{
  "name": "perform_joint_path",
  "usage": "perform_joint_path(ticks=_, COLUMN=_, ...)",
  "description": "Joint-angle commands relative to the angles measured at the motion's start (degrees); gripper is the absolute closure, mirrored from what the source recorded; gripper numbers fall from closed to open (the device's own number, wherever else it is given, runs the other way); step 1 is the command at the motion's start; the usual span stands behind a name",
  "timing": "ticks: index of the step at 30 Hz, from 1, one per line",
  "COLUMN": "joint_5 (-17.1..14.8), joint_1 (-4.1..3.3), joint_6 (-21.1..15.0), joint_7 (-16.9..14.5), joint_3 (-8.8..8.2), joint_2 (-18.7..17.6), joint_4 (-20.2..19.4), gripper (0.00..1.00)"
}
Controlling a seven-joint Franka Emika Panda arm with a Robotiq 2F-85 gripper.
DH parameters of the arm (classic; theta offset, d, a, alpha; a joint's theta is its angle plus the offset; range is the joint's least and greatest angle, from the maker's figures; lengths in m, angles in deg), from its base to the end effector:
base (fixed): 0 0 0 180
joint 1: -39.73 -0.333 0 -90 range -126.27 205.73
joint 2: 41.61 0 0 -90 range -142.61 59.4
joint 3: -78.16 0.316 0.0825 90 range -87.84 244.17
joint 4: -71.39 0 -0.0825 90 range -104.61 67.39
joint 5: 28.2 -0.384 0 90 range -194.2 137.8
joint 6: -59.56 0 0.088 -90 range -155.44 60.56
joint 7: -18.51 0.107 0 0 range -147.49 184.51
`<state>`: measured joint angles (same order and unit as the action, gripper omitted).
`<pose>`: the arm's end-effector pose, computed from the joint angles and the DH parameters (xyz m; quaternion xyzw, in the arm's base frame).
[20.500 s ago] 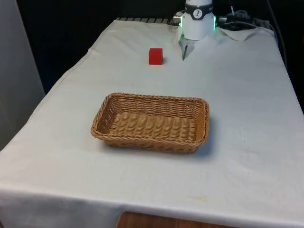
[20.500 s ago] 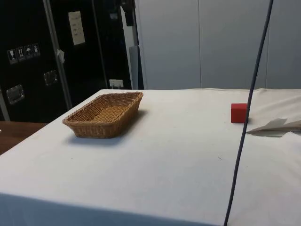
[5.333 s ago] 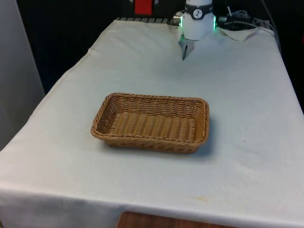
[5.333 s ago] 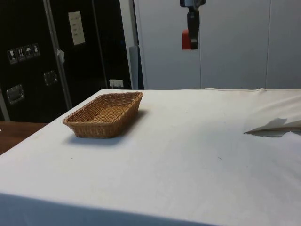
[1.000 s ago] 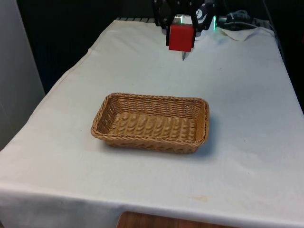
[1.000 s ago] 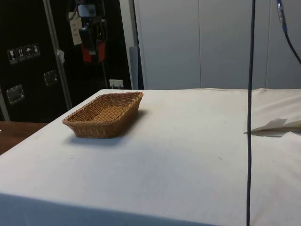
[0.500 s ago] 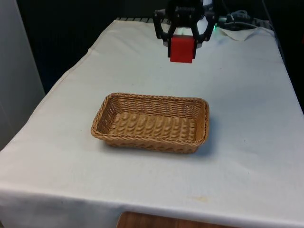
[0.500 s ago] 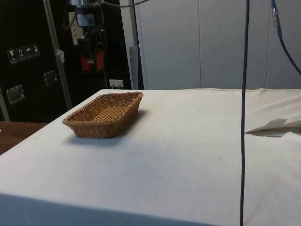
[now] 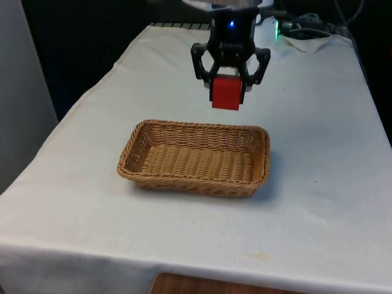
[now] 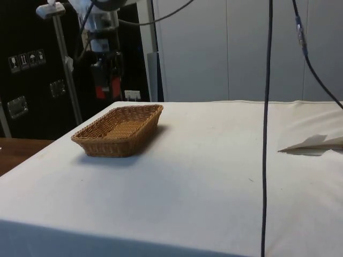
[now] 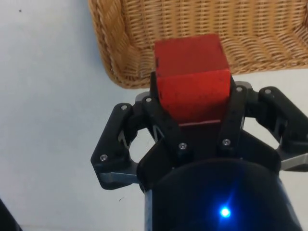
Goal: Pick up the cube and place it into the basket.
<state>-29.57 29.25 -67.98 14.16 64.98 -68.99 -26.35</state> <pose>0.6725 -0.0148 0.3263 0.9985 0.0212 0.0247 0.0441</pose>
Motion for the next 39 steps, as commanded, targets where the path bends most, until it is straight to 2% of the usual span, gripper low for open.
perform_joint_path(ticks=1, joint_5=-0.4, joint_1=0.23, joint_6=-0.69, joint_7=-0.06, joint_3=0.06, joint_2=-0.52, joint_4=-0.06, gripper=0.97)
perform_joint_path(ticks=4, joint_5=0.0, joint_1=0.11, joint_6=-0.69, joint_7=0.06, joint_3=-0.23, joint_2=-1.03, joint_4=-0.06, gripper=0.97)
perform_joint_path(ticks=6, joint_5=-0.52, joint_1=0.46, joint_6=-2.01, joint_7=-0.06, joint_3=-0.17, joint_2=-2.01, joint_4=-0.29, gripper=0.97)
perform_joint_path(ticks=11, joint_5=-0.74, joint_1=0.69, joint_6=-3.84, joint_7=0.0, joint_3=-0.4, joint_2=-3.55, joint_4=-0.57, gripper=0.97)
perform_joint_path(ticks=13, joint_5=-0.46, joint_1=0.52, joint_6=-3.27, joint_7=0.06, joint_3=-0.57, joint_2=-3.61, joint_4=-0.46, gripper=0.97)
perform_joint_path(ticks=16, joint_5=-1.09, joint_1=0.69, joint_6=-6.02, joint_7=0.4, joint_3=-0.63, joint_2=-5.27, joint_4=-0.92, gripper=0.97)
perform_joint_path(ticks=21, joint_5=-1.15, joint_1=0.74, joint_6=-8.14, joint_7=1.09, joint_3=-0.63, joint_2=-7.22, joint_4=-0.8, gripper=0.97)
perform_joint_path(ticks=22, joint_5=-0.74, joint_1=0.57, joint_6=-7.96, joint_7=1.26, joint_3=-0.8, joint_2=-7.33, joint_4=-0.8, gripper=0.97)
perform_joint_path(ticks=24, joint_5=-1.15, joint_1=0.8, joint_6=-9.4, joint_7=1.55, joint_3=-0.57, joint_2=-8.25, joint_4=-0.69, gripper=0.97)
perform_joint_path(ticks=31, joint_5=-0.74, joint_1=0.57, joint_6=-11.17, joint_7=2.58, joint_3=-0.8, joint_2=-9.97, joint_4=-0.69, gripper=0.97)
perform_joint_path(ticks=32, joint_5=-1.09, joint_1=0.74, joint_6=-12.03, joint_7=2.86, joint_3=-0.57, joint_2=-10.77, joint_4=-0.46, gripper=0.97)
perform_joint_path(ticks=39, joint_5=-1.09, joint_1=0.74, joint_6=-13.52, joint_7=3.72, joint_3=-0.63, joint_2=-12.43, joint_4=-0.23, gripper=0.97)
